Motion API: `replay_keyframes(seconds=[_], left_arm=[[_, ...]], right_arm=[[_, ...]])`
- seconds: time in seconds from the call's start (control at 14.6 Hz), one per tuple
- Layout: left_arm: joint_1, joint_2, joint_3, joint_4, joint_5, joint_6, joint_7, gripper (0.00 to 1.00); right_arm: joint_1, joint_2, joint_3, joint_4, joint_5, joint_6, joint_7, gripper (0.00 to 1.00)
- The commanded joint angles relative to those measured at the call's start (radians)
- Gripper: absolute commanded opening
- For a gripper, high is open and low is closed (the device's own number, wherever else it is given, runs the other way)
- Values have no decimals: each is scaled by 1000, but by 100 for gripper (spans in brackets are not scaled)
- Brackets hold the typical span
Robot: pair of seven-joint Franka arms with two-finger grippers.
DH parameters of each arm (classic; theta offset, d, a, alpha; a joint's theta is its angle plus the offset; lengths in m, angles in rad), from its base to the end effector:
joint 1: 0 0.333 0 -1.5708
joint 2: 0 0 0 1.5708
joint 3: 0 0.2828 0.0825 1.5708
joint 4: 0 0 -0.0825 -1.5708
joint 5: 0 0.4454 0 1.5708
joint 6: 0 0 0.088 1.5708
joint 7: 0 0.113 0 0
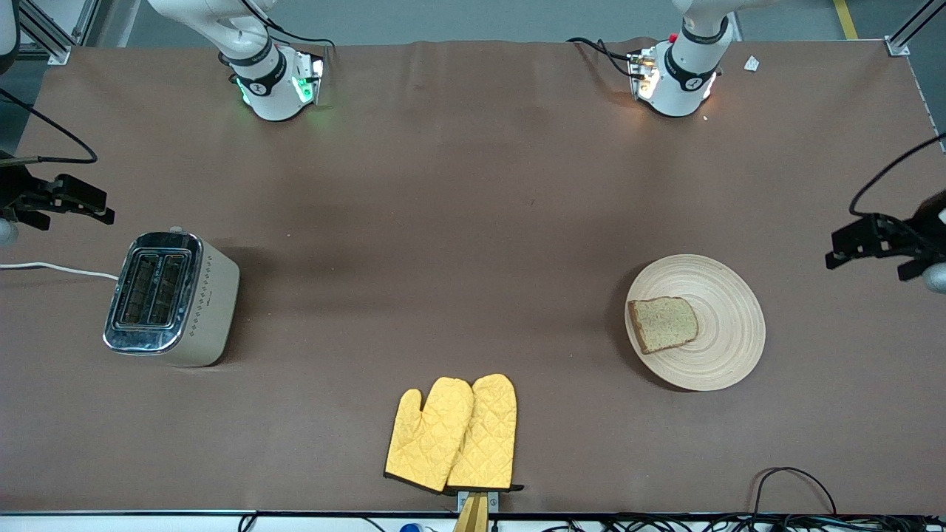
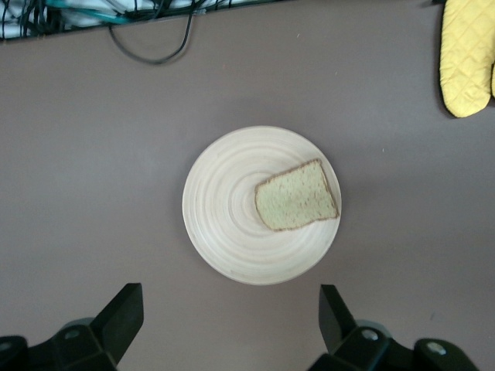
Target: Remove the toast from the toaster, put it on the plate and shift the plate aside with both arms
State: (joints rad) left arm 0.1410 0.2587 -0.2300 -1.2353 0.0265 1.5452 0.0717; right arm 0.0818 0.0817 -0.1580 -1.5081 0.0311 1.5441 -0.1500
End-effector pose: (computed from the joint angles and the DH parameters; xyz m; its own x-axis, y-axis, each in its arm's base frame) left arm 0.6810 -0.0371 0.5972 0.9871 -0.1485 0.0597 -0.1504 -0.9882 0.0277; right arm 0.6334 -0.0414 0.5659 0.9964 0.0745 -0.0414 0.0736 -0.9970 -0.0247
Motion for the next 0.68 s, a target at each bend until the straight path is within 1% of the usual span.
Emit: replay_keyframes(seconds=[0.0,0.07,0.14,0.2,0.27,0.34,0.61], left_arm=[[5,-264,5,-383,16,169,-58,100],[-3,-324,14,-473,12,231,-61,100],[-12,-358,17,-528,10,265,-64,100],[-47,-367,46,-545,9,269,-73,100],[-104,-368,96,-547,10,268,-90,100],[-113,-357,109,-530,21,260,-75,100],[-118,-317,112,-457,16,221,-75,100]], right_arm=[[-20,-19,17,-12,-8,-4,-8,100],[-20,-19,17,-12,-8,-4,-8,100],[-19,-19,17,-12,-8,-4,-6,100],[-20,-19,17,-12,-8,-6,-6,100],[-20,-19,17,-12,-8,-6,-8,100],[-20,-19,17,-12,-8,-4,-8,100],[-20,-19,17,-12,-8,-4,-6,100]])
